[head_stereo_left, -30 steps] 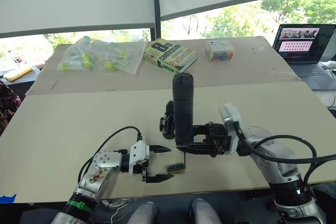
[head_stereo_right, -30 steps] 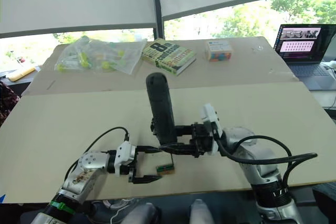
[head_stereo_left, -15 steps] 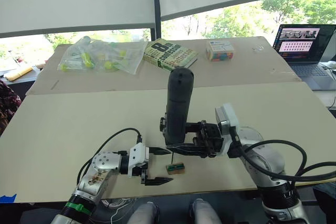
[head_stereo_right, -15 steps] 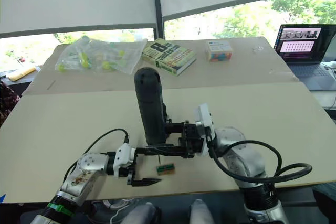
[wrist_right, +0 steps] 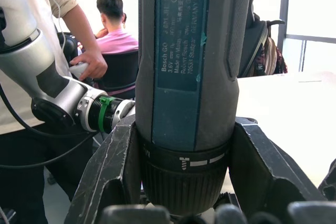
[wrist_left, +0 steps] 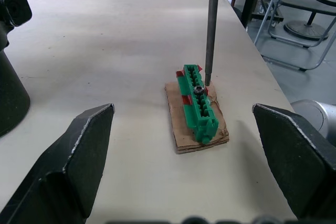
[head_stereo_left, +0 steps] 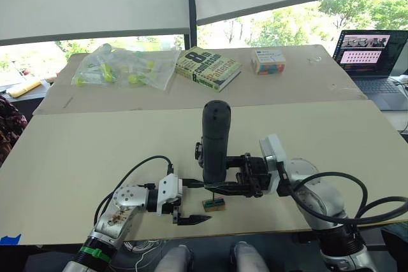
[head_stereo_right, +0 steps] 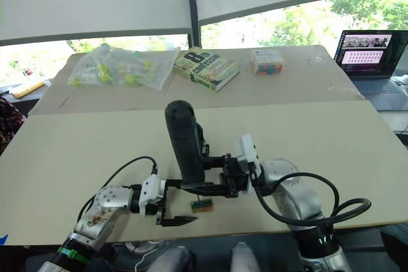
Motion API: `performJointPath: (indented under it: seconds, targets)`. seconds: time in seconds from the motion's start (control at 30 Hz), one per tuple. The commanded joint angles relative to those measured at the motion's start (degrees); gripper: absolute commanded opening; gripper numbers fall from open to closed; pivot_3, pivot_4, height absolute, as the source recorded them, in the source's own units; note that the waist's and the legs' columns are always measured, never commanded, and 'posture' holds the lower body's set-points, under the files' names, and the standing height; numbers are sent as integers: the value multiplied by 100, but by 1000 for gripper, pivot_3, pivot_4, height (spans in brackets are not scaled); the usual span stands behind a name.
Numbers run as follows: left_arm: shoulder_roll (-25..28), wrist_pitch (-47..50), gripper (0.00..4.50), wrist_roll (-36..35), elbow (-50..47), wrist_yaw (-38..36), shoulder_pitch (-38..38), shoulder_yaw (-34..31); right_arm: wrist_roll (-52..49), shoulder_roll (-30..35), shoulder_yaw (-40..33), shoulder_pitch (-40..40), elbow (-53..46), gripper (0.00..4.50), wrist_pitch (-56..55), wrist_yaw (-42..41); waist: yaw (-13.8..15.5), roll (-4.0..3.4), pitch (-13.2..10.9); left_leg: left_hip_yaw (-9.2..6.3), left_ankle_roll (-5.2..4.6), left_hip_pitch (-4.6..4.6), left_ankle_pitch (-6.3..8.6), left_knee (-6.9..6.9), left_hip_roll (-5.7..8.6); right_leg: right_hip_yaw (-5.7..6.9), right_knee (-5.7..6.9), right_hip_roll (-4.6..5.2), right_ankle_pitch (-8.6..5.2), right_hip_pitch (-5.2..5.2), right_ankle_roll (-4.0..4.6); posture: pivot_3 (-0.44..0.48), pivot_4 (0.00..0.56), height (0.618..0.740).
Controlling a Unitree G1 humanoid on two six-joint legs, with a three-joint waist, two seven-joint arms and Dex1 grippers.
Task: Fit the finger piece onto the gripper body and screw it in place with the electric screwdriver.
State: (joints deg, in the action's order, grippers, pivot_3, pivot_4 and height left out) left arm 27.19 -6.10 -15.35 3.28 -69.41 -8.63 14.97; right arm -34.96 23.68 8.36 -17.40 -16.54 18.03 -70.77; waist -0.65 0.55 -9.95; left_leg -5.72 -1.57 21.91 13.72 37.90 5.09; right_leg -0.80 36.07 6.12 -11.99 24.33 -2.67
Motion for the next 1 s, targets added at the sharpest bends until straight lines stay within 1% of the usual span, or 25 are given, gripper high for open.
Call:
performJointPath:
  seconds: [0.03, 1.0]
  targets:
    - [-19, 40, 4454, 83, 3, -11, 72, 143, -131, -13, -118, -78, -149, 1924, -191, -31, 0, 0, 0, 0, 0, 0, 0, 0, 0, 0, 0, 0, 0, 0, 0, 0, 150, 740]
    - [-70, -317, 4454, 163, 422, -32, 95, 144, 5, -47, -65, -130, 86, 1924, -269, 28, 8, -3, 7, 0, 0, -12, 0, 0, 0, 0, 0, 1, 0, -10, 0, 0, 150, 740]
